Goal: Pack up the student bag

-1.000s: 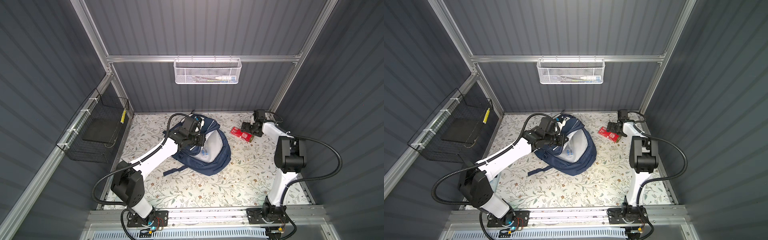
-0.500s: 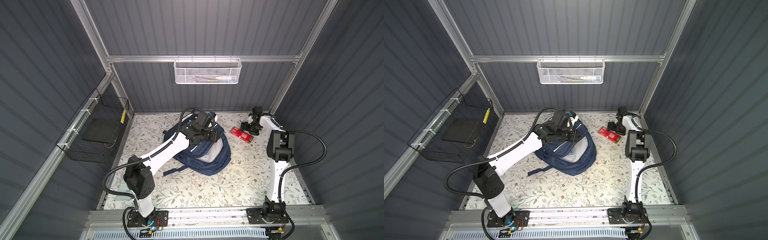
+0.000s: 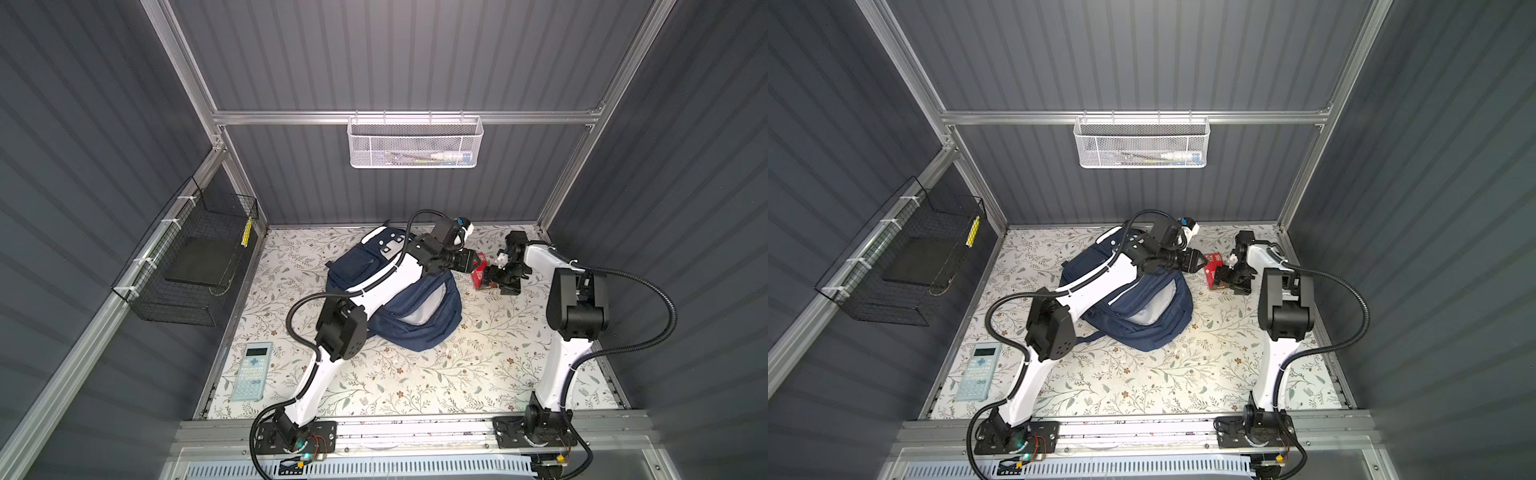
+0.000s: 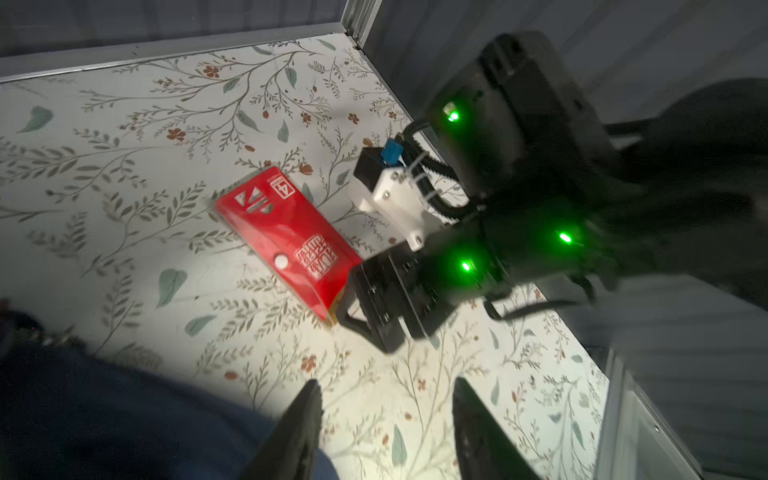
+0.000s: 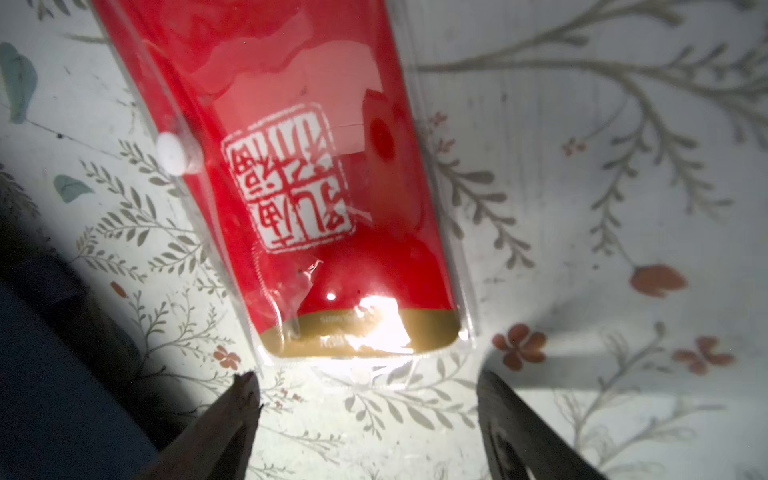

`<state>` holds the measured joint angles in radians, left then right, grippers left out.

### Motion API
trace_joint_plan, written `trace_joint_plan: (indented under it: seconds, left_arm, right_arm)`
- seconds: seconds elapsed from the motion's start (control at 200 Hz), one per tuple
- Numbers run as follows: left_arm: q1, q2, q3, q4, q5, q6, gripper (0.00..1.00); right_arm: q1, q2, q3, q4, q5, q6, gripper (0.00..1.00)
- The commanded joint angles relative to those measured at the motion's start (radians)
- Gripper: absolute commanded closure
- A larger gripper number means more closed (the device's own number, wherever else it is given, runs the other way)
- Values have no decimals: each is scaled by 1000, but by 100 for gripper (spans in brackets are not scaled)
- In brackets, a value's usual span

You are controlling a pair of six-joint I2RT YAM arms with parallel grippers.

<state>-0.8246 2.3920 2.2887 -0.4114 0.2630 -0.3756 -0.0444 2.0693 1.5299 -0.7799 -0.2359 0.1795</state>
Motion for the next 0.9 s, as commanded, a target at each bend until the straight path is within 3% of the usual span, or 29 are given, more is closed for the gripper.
trace_joint_plan:
  seconds: [0.0, 0.205, 0.525, 0.75, 0.896]
  left_arm:
    - [-4, 116, 80, 31, 7, -20, 47]
    - [-1, 217, 76, 79, -88, -113, 44]
    - [-2, 342, 108, 117, -110, -270, 36]
    - [-2, 424, 115, 201, -23, -387, 34]
    - [-3, 445, 74, 284, 40, -474, 35]
  right_arm:
    - [-19, -33, -16, 64, -28, 60, 19]
    - [-61, -68, -75, 187, -48, 148, 29]
    - [-77, 74, 61, 148, -146, 177, 33]
    - [-75, 114, 67, 128, -229, 190, 35]
    - [-75, 71, -5, 173, -274, 211, 43]
